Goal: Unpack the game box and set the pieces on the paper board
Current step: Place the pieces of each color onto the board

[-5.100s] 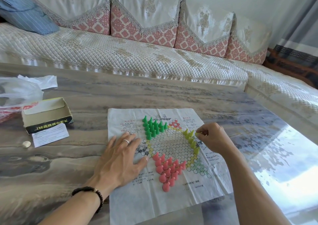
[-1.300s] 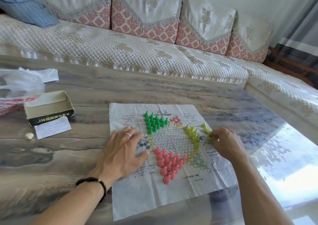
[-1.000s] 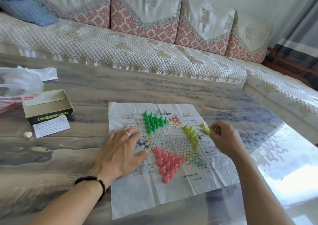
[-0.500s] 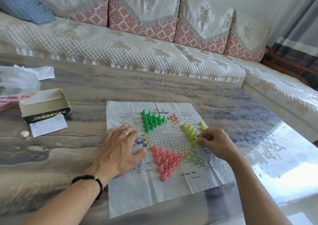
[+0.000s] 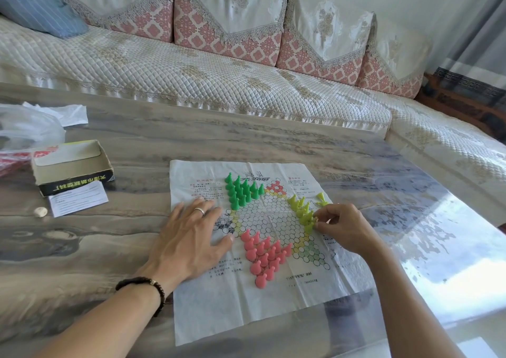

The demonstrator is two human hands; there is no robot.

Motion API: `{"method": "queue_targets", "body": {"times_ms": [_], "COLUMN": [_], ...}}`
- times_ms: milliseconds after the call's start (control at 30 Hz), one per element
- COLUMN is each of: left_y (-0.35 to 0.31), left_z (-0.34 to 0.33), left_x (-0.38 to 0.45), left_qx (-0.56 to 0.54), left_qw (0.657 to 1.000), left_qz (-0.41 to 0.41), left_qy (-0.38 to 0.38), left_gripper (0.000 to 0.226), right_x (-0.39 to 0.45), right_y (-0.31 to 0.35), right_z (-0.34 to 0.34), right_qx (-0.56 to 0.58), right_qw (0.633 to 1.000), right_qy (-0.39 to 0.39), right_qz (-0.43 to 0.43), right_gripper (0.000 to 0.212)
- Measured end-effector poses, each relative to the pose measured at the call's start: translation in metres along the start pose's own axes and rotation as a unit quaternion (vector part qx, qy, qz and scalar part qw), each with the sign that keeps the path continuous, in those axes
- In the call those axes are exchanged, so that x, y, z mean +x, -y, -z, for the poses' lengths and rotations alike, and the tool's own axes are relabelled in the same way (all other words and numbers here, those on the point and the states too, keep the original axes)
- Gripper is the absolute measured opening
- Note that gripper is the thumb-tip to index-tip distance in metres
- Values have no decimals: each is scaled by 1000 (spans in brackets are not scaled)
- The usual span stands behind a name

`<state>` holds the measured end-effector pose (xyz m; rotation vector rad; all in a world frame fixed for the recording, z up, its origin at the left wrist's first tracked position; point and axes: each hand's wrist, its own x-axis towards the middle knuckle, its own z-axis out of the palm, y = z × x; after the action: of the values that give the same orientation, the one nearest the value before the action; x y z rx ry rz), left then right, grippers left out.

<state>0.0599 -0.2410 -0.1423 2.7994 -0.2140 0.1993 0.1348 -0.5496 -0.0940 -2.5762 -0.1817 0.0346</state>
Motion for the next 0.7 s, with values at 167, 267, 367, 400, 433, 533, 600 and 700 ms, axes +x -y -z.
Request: {"method": "queue_targets", "body": {"times_ms": [167, 267, 367, 400, 433, 533, 600, 700], "left_y": [0, 1, 0, 0, 0, 1, 1, 2], "left_z": [-1, -1, -1, -1, -1, -2, -3, -3], "left_x": [-1, -1, 0, 0, 0, 0, 0, 0], "left_qx": [0, -3, -6, -4, -4, -6, -8, -3], "left_qw": [1000, 1000, 1000, 1000, 1000, 1000, 1000, 1000], "left_qz": [0, 0, 1, 1, 1, 0, 1, 1], "left_qy": [-4, -4, -4, -3, -4, -7, -6, -5], "left_gripper": [79, 77, 72, 73, 75, 79, 78, 79], "right_x": [-3, -7, -11, -12, -13, -13, -12, -10], "right_y": [-7, -18, -27, -29, -30, -29, -29, -28], "right_z": [13, 20, 20, 20, 21, 22, 22, 20], "right_qx": [-1, -25, -64, -72, -76, -72, -81, -97], "right_qw": [992, 980, 982, 983, 984, 986, 986, 985], "right_qy": [-122, -185, -159, -148, -139, -115, -104, -100], "right_qz": [-21, -62, -84, -84, -84, -93, -99, -96], "right_gripper": [15, 16, 17, 17, 17, 11, 7, 18]}}
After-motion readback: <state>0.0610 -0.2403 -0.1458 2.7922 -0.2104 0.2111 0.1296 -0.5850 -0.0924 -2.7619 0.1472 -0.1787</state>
